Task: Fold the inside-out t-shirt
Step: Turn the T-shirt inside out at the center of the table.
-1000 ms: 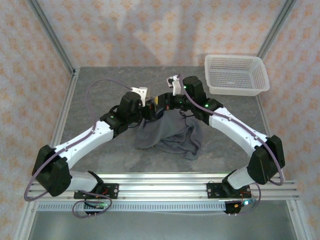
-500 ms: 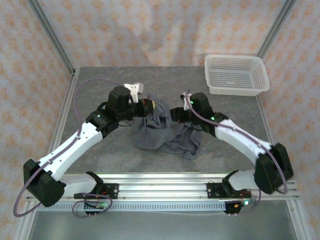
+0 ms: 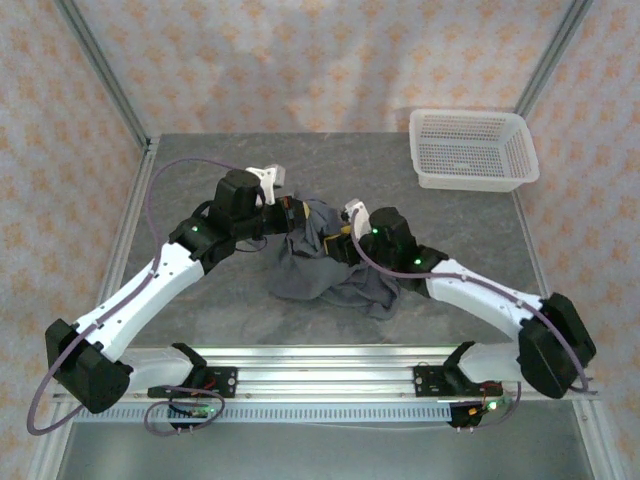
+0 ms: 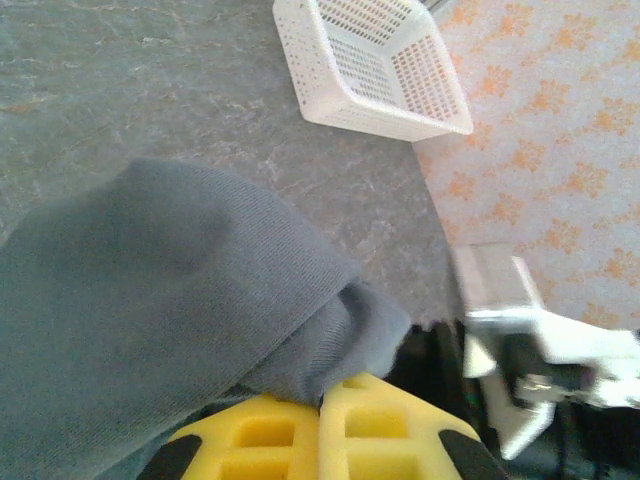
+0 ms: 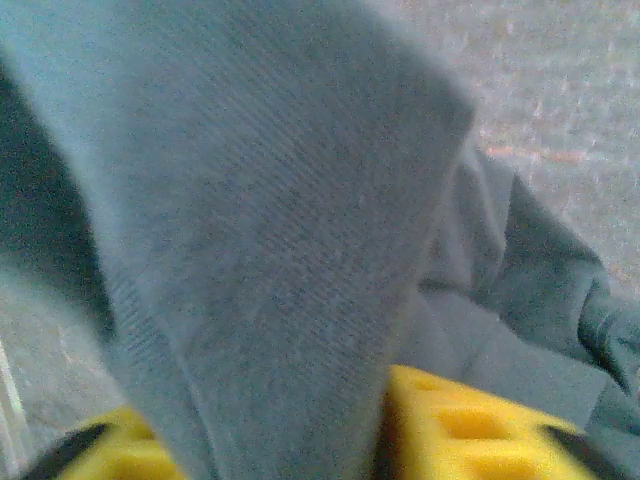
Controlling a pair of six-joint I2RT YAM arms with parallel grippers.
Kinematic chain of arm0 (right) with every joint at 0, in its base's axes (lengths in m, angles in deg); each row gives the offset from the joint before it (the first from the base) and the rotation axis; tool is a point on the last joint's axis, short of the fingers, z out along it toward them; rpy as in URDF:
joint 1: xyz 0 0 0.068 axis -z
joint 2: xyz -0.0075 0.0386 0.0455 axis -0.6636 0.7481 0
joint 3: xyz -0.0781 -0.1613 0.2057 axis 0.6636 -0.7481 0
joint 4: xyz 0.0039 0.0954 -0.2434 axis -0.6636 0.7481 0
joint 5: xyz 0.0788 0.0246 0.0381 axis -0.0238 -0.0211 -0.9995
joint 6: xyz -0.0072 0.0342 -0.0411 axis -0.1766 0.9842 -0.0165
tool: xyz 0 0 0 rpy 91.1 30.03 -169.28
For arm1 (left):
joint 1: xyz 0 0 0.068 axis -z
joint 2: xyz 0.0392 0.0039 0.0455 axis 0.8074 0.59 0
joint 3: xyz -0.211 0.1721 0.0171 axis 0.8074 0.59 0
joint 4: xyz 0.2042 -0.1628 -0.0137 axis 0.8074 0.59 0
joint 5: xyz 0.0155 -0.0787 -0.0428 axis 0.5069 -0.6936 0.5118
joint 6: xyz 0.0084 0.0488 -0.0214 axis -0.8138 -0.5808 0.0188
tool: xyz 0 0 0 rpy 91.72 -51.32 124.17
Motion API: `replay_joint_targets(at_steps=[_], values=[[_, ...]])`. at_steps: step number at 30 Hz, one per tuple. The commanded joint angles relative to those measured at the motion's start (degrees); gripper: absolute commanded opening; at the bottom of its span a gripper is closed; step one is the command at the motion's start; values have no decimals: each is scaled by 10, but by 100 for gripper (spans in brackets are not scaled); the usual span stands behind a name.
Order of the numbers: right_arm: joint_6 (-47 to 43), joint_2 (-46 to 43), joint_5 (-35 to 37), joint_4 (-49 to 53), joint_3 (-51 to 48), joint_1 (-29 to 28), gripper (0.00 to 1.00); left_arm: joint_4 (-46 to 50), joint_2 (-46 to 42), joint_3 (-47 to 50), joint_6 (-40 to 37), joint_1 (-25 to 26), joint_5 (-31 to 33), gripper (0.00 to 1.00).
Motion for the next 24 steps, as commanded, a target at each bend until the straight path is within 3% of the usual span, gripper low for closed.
replay_joint_targets(at_steps=[1,5,8,12,16,21,24], values=[[-14,-15,-68,5,45,1,0,27,4,-24,1,-15,36,0],[27,-57,-197,-25,32,1,0,33,44,16,-8,-51,100,3],[71,-76,-277,-59,22,4,0,-24,75,67,-4,-65,103,13],[113,-74,-263,-98,10,20,0,-62,68,98,5,-64,89,33],[123,-48,-242,-95,12,44,0,-17,-25,109,-36,-63,160,47],[123,-36,-258,-97,18,58,0,-25,-149,152,-187,2,184,48],[111,-34,-262,-77,27,62,0,-23,-152,159,-229,39,174,48]])
